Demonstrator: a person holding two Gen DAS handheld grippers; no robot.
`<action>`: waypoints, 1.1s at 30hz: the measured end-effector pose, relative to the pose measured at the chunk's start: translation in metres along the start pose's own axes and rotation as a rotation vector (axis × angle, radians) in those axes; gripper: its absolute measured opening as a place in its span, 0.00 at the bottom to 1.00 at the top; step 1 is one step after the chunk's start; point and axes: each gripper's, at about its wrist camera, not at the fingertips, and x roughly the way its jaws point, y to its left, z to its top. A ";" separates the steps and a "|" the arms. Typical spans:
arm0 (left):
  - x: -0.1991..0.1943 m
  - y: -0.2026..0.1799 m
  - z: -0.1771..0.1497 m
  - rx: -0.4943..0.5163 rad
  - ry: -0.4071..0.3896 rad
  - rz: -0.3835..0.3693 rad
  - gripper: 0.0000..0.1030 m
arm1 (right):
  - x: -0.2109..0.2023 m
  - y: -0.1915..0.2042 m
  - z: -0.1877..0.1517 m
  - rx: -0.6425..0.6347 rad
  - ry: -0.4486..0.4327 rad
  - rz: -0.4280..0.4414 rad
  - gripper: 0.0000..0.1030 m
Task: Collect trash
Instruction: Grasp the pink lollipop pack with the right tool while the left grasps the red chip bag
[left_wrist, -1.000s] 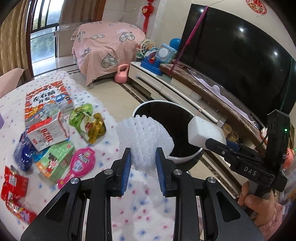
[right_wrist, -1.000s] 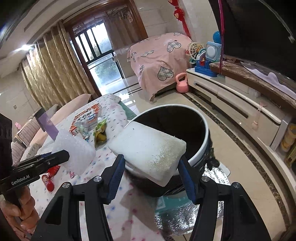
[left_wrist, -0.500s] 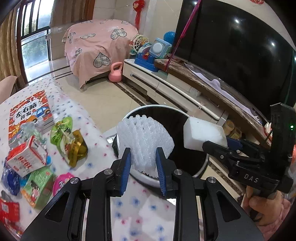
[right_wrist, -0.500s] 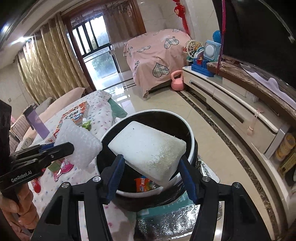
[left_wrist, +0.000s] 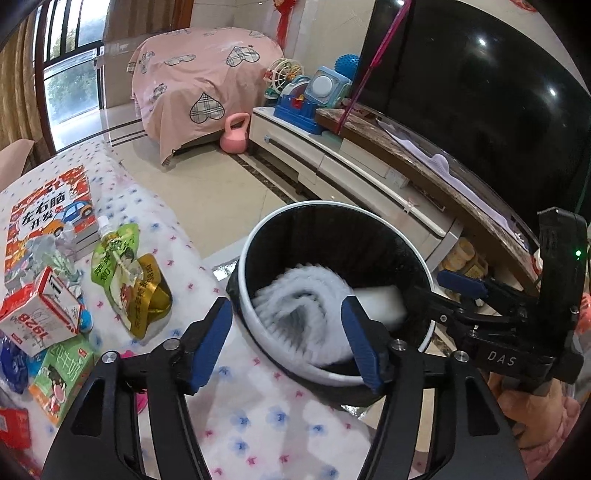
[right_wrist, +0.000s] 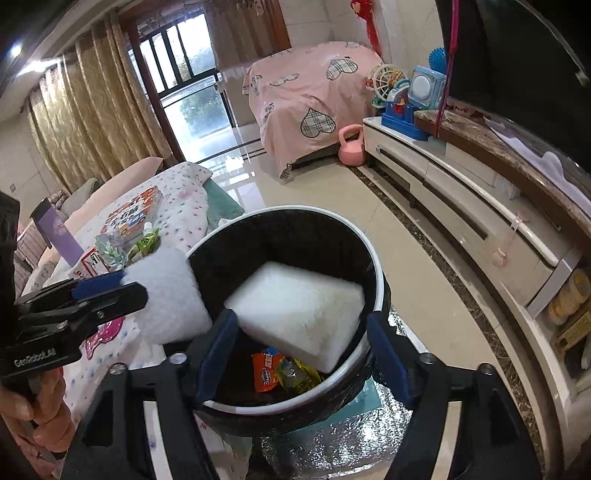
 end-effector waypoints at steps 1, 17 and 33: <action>-0.002 0.002 -0.001 -0.007 -0.001 -0.003 0.62 | 0.000 -0.001 0.000 0.005 -0.001 0.002 0.76; -0.059 0.048 -0.066 -0.150 -0.015 0.021 0.68 | -0.027 0.035 -0.028 0.078 -0.055 0.117 0.89; -0.125 0.113 -0.134 -0.275 -0.065 0.106 0.69 | -0.020 0.116 -0.070 0.063 -0.004 0.249 0.90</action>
